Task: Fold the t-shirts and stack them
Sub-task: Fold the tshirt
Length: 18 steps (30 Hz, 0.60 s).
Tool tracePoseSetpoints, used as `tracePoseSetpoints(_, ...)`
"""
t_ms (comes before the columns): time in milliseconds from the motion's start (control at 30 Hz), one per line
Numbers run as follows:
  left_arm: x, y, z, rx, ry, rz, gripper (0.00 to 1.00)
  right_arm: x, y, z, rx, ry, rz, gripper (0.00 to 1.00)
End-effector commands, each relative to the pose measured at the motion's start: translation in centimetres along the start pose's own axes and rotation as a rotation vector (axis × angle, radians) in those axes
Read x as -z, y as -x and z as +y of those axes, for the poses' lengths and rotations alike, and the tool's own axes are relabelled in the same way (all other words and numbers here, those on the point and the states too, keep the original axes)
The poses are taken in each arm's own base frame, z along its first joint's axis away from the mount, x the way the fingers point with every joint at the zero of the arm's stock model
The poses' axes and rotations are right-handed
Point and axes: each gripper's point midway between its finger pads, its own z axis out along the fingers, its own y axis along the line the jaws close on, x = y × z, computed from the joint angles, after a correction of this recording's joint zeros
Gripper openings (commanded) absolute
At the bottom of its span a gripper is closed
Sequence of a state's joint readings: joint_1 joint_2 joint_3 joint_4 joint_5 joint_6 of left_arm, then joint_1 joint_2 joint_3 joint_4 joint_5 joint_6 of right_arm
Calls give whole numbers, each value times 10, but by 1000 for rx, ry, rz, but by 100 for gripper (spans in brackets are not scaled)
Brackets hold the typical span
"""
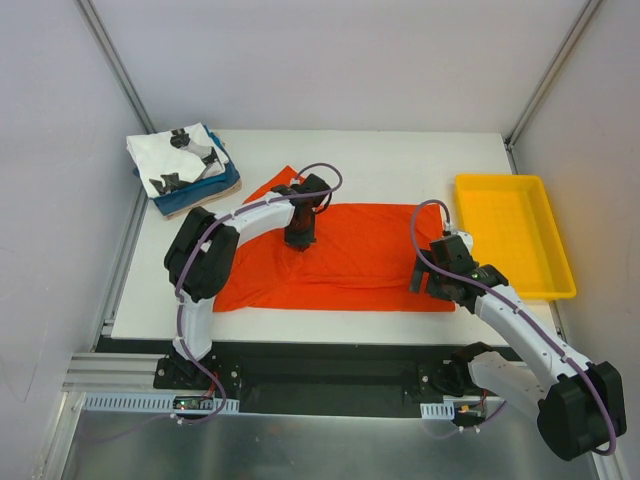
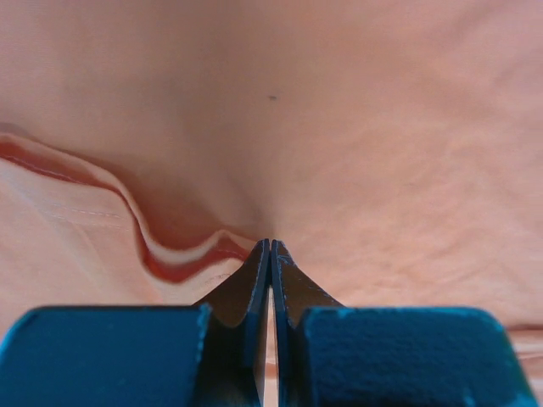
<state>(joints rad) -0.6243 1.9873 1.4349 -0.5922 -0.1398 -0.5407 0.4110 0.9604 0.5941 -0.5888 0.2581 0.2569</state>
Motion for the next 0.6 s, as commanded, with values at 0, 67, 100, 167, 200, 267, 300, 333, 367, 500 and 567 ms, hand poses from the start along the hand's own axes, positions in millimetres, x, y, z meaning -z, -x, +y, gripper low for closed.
tracePoseSetpoints(0, 31, 14, -17, -43, -48, -65, 0, 1, 3, -4, 9, -17, -20, 97)
tracePoseSetpoints(67, 30, 15, -21, -54, -52, -63, 0, 2, 3, -5, 11, -18, -21, 97)
tracePoseSetpoints(100, 30, 14, -23, -58, -56, -61, 0, 1, 3, -4, 12, -18, -19, 97)
tracePoseSetpoints(167, 27, 13, -27, -71, -62, -53, 0, 2, 3, -5, 11, -19, -20, 97)
tracePoseSetpoints(200, 26, 12, -29, -78, -67, -48, 0, 1, 2, -5, 13, -20, -18, 97)
tracePoseSetpoints(267, 25, 11, -34, -99, -74, -46, 0, 1, 2, -5, 14, -22, -16, 97)
tracePoseSetpoints(300, 24, 11, -36, -103, -75, -46, 0, 1, 2, -6, 14, -24, -17, 97)
tracePoseSetpoints(333, 24, 12, -37, -107, -73, -49, 6, 1, 3, -5, 13, -22, -18, 97)
tracePoseSetpoints(367, 24, 12, -38, -113, -74, -49, 31, 1, 2, -6, 16, -24, -14, 97)
tracePoseSetpoints(500, 30, 15, -39, -117, -79, -62, 76, 1, 2, -5, 16, -23, -13, 97)
tracePoseSetpoints(567, 39, 18, -39, -118, -90, -79, 81, 1, 2, -5, 11, -24, -15, 97)
